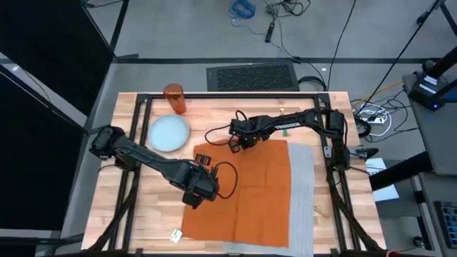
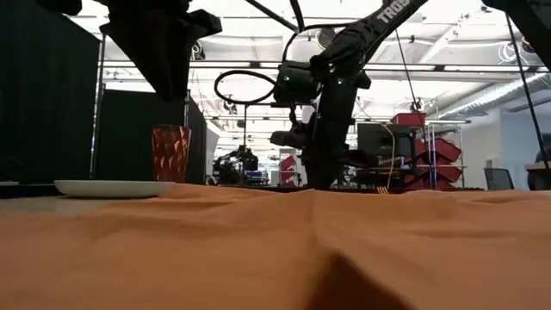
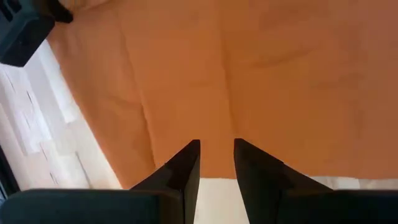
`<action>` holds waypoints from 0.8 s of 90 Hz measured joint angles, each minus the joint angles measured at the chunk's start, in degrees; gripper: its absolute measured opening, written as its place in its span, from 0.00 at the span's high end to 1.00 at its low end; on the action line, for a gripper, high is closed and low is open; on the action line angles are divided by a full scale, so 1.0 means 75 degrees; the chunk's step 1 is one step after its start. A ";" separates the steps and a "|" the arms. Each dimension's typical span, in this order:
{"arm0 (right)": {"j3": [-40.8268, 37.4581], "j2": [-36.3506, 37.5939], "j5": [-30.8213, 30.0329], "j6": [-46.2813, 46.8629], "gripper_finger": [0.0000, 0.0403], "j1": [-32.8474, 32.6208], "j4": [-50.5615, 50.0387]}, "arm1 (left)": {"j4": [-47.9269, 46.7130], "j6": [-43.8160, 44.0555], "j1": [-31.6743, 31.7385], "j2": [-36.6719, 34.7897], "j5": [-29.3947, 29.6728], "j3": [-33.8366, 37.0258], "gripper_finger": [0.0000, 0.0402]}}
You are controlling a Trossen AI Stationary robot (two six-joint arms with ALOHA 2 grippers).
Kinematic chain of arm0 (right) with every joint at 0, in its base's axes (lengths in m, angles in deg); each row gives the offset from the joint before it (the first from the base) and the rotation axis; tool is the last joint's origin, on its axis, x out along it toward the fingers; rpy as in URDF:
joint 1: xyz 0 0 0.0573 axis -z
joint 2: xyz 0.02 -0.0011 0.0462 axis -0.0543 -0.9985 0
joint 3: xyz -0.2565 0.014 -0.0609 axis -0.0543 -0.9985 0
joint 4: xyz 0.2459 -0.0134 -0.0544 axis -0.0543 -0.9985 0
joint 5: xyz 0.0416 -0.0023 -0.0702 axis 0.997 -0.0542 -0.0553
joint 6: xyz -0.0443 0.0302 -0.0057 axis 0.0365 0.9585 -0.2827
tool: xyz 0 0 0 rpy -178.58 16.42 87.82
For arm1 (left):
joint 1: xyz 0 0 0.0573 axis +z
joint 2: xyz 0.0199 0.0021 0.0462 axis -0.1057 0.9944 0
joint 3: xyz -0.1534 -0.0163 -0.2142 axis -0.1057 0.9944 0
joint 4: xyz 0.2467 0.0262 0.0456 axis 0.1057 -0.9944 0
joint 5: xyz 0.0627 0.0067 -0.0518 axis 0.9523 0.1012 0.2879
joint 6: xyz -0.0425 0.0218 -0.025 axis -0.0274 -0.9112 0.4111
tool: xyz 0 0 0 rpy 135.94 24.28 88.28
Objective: Set table place
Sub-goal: Fold the orange napkin
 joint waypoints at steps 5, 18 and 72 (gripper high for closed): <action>0.0085 -0.0018 -0.0105 -0.0192 1.00 0.0146 0.0021 | -0.0004 0.0000 0.0000 0.0000 0.0000 0.0000 0.79; 0.0483 -0.0086 -0.0192 -0.0742 1.00 0.0547 -0.0120 | -0.0004 -0.0001 0.0000 0.0000 0.0000 0.0000 0.79; 0.2132 -0.0034 -0.0061 -0.2669 1.00 0.2159 -0.1108 | 0.0095 -0.0344 0.0274 0.0000 0.0017 0.0000 0.79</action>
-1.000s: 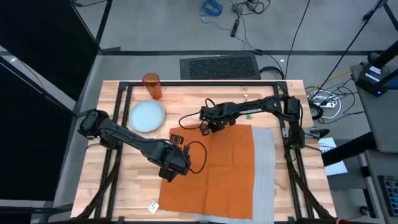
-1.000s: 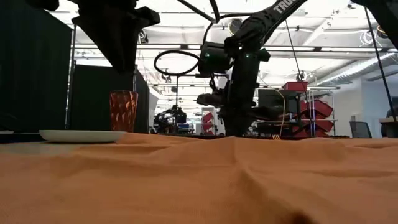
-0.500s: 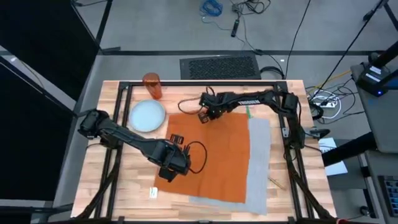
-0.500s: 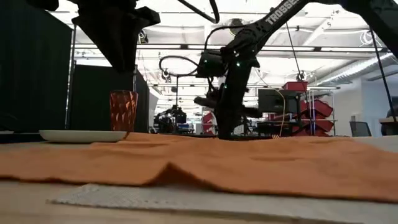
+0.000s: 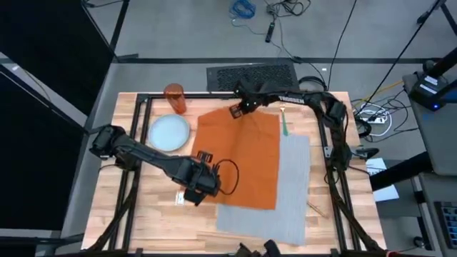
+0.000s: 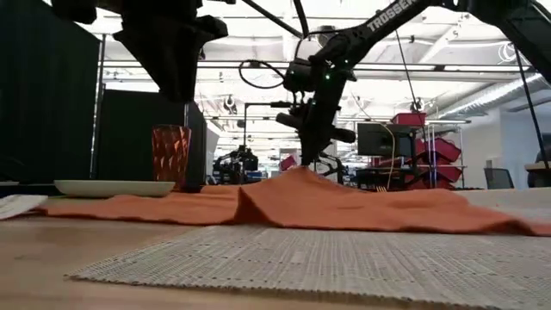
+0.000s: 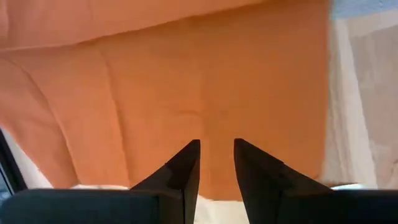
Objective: Set table place
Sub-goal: Fold the orange napkin
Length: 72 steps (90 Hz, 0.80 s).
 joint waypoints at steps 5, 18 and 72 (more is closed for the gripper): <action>0.0000 0.0000 0.0000 -0.0134 1.00 0.0094 0.0036 | 0.0062 -0.0003 -0.0003 0.0000 0.0006 0.0000 0.79; 0.0000 0.0000 0.0040 -0.0362 1.00 0.0167 0.0037 | 0.0302 -0.0006 -0.0002 0.0000 0.0015 0.0000 0.79; 0.0003 0.0017 0.0224 -0.1279 1.00 0.0078 -0.0026 | 0.1348 0.2973 0.0598 0.0200 -0.1189 0.0351 0.79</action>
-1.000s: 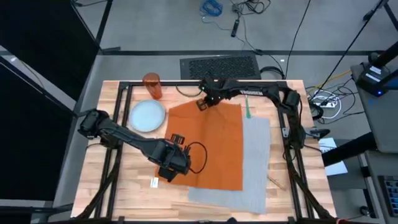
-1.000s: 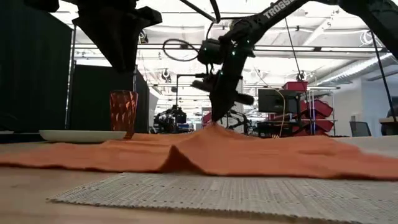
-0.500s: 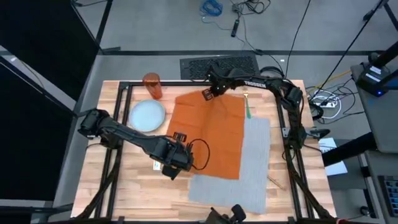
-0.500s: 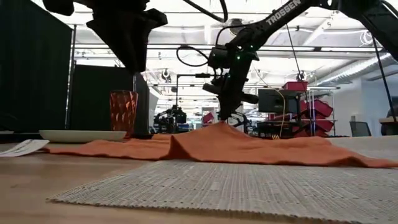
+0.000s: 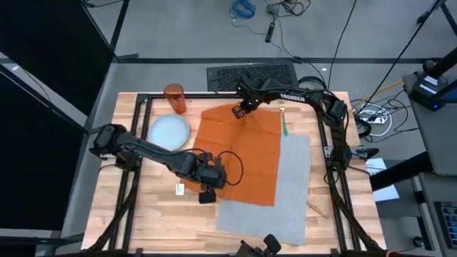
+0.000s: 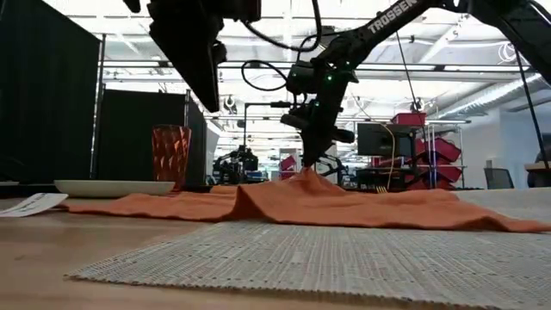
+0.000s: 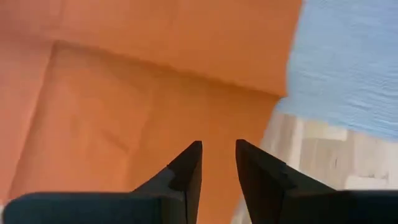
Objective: Set table place
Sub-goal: Fold the orange napkin
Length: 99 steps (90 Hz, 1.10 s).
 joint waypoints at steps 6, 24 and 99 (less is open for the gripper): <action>0.0000 0.0000 0.0027 -0.0109 1.00 0.0028 0.0024 | -0.0476 0.0301 0.0088 0.0380 0.0003 -0.0195 0.79; 0.0000 0.0003 0.0201 -0.0358 1.00 0.0081 0.0166 | -0.0936 0.0299 0.0183 0.1976 -0.0412 -0.1156 0.79; 0.0006 0.0065 0.0602 -0.1349 1.00 0.0236 0.0026 | -0.0645 0.2053 0.0020 0.2051 0.0318 -0.2863 0.79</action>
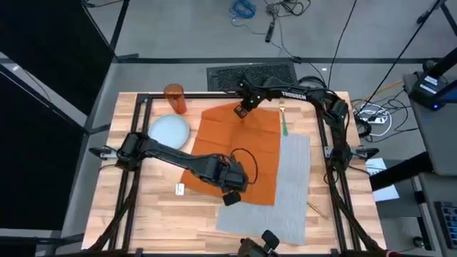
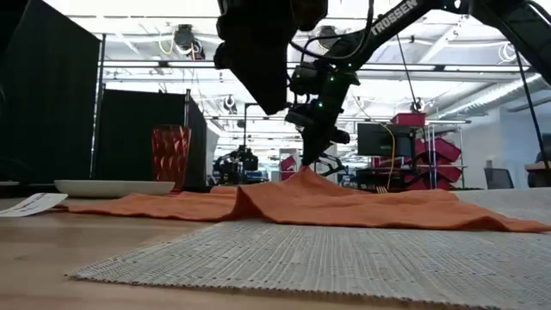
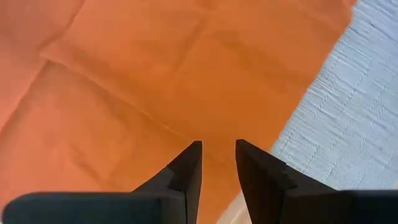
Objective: Set table place
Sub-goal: Fold the orange napkin
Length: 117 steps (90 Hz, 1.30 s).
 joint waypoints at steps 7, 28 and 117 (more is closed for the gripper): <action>0.0000 0.0080 0.0021 -0.0150 1.00 0.0000 -0.0024 | 0.0102 0.0262 0.0014 0.0174 -0.0013 0.0000 0.79; 0.0000 0.0203 0.0054 -0.0572 1.00 0.0029 -0.0142 | 0.0230 0.1138 0.0163 0.0872 -0.0548 0.0006 0.79; 0.0000 0.0212 0.0780 -0.1586 1.00 0.0289 -0.0398 | -0.0566 0.3058 0.0364 0.0907 -0.0470 -0.0102 0.79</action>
